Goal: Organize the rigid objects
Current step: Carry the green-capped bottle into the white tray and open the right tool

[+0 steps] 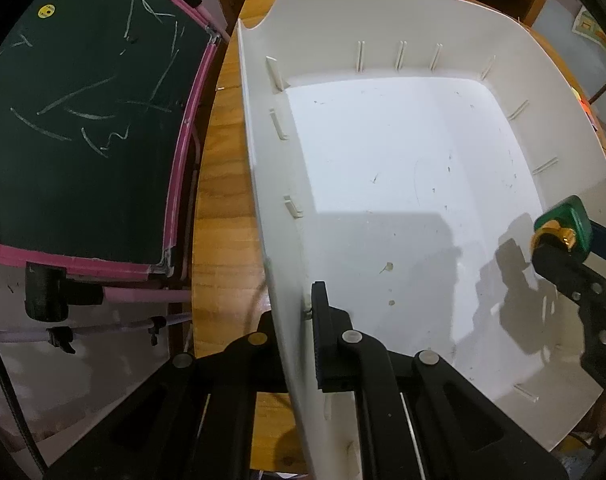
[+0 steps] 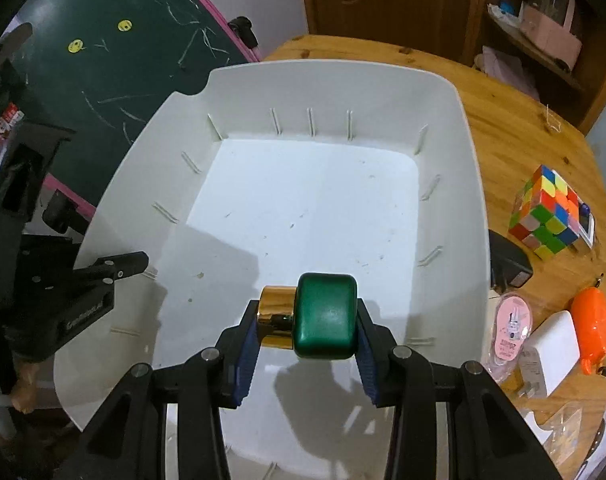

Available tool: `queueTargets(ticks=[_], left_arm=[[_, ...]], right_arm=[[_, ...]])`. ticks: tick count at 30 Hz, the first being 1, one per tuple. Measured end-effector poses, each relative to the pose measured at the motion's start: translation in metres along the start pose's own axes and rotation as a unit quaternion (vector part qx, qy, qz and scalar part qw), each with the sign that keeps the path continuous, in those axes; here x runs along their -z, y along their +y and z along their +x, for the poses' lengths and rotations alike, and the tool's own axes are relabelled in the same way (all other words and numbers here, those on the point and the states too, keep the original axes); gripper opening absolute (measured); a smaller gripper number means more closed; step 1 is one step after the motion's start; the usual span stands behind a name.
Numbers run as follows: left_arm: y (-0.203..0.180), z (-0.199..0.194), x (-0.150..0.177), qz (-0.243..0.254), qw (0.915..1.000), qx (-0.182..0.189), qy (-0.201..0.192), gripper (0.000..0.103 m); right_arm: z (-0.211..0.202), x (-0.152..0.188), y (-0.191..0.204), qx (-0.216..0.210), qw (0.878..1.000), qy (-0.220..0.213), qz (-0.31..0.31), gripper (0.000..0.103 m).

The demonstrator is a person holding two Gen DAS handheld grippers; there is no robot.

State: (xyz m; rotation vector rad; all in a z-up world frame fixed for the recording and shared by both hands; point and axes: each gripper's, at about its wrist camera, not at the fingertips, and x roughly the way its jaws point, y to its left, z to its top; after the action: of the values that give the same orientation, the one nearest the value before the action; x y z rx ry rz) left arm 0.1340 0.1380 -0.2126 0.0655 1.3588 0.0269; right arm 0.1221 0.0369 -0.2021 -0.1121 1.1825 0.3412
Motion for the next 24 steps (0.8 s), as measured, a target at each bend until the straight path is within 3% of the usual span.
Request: queueTargets(ticks=[6, 11, 24], left_arm=[[0.001, 0.002, -0.002, 0.002, 1.0, 0.001, 0.0, 0.007], [0.005, 0.003, -0.007, -0.007, 1.0, 0.004, 0.002, 0.007], [0.006, 0.007, -0.024, -0.013, 0.9999, 0.002, -0.002, 0.007]], right_arm=[[0.015, -0.004, 0.009, 0.013, 1.0, 0.02, -0.007, 0.043], [0.035, -0.01, 0.007, 0.012, 0.998, 0.065, 0.006, 0.043], [0.053, -0.029, 0.024, 0.051, 0.993, 0.105, -0.015, 0.043]])
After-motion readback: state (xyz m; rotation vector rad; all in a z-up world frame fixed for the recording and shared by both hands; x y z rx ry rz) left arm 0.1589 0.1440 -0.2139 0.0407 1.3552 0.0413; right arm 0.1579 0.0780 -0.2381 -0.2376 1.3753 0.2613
